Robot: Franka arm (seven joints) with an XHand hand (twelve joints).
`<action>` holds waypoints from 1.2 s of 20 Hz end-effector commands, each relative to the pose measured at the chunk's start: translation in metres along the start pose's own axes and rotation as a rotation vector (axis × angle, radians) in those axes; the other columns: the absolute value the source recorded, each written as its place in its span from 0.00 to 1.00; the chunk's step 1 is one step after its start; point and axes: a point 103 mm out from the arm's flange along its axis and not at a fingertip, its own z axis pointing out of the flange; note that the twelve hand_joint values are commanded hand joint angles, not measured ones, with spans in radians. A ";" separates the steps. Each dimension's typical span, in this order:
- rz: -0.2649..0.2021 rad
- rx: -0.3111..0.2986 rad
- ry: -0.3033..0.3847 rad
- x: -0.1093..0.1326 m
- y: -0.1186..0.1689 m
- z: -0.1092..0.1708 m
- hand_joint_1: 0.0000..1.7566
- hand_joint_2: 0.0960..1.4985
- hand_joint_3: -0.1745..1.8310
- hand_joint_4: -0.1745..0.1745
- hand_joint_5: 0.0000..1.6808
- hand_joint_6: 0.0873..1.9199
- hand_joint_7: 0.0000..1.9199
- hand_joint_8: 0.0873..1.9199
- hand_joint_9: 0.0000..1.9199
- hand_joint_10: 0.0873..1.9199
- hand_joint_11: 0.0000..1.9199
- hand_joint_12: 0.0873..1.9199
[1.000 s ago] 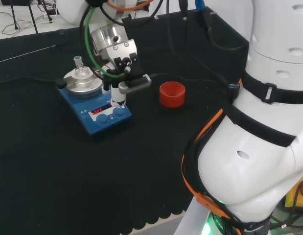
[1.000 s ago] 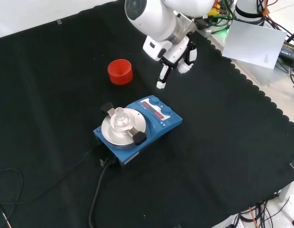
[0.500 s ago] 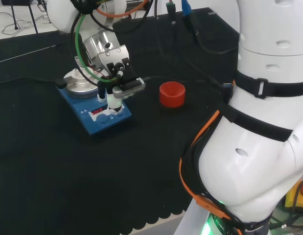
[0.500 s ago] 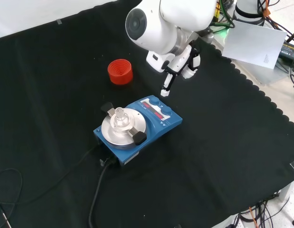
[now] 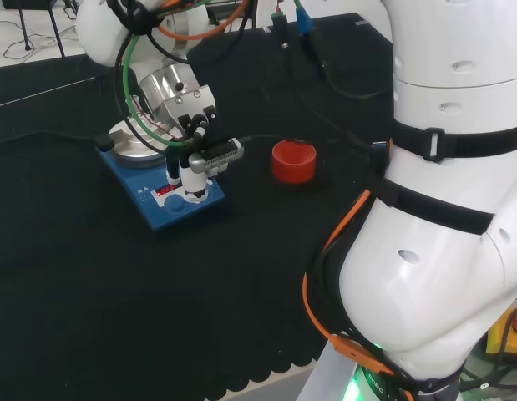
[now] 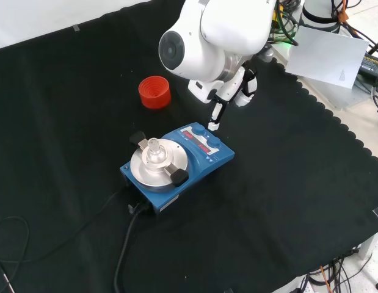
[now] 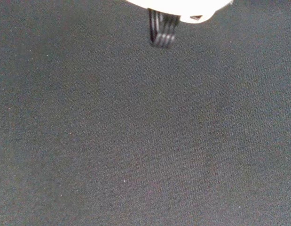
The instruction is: Turn on the heater.
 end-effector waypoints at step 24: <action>-0.012 0.062 -0.009 0.002 0.020 0.013 0.81 0.41 0.63 0.43 0.17 0.00 0.81 0.88 0.88 0.81 0.86 0.83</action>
